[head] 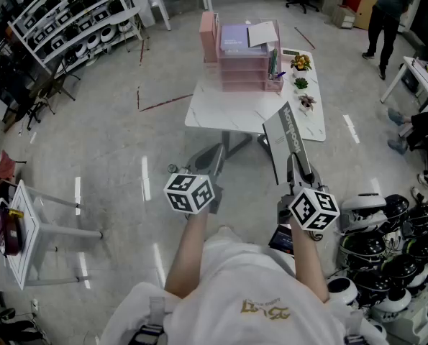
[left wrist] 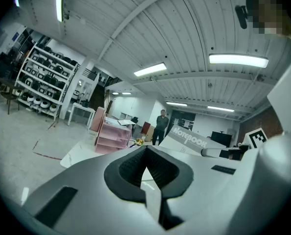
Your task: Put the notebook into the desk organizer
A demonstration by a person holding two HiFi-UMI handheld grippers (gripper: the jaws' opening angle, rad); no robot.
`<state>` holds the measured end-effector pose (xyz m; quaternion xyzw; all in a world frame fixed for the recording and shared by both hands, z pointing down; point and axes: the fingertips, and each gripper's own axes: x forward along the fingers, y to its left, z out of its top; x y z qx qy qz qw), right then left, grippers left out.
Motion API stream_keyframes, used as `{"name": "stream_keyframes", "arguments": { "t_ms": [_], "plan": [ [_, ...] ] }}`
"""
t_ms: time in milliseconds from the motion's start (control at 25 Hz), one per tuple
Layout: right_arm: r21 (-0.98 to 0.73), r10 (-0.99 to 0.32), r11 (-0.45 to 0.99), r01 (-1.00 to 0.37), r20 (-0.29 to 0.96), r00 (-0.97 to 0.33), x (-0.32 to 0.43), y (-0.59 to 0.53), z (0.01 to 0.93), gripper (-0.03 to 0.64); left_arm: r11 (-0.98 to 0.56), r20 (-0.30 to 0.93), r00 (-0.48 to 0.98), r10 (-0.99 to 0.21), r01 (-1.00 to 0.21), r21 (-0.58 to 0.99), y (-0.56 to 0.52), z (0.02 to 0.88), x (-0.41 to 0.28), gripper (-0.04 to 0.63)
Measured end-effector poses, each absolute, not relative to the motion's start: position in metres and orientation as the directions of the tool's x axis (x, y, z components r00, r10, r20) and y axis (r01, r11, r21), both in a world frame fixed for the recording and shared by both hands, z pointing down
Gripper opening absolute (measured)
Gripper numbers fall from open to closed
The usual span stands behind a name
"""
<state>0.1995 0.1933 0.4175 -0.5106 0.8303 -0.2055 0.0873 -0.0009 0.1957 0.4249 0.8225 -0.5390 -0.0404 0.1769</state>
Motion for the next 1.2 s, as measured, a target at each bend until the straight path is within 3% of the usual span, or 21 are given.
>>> {"name": "stream_keyframes", "arguments": {
  "t_ms": [760,1200],
  "plan": [
    [-0.417,-0.891,0.405,-0.814,0.02,-0.453,0.198,0.199,0.405,0.018,-0.331,0.133,0.381,-0.915,-0.897,0.292,0.207,0.426,-0.015,0.017],
    [-0.367,-0.887,0.417,-0.832,0.035,-0.46,0.173,0.112,0.409,0.018,-0.33,0.142,0.392,-0.909,-0.884,0.332,0.118,0.444,-0.033,0.017]
  ]
}}
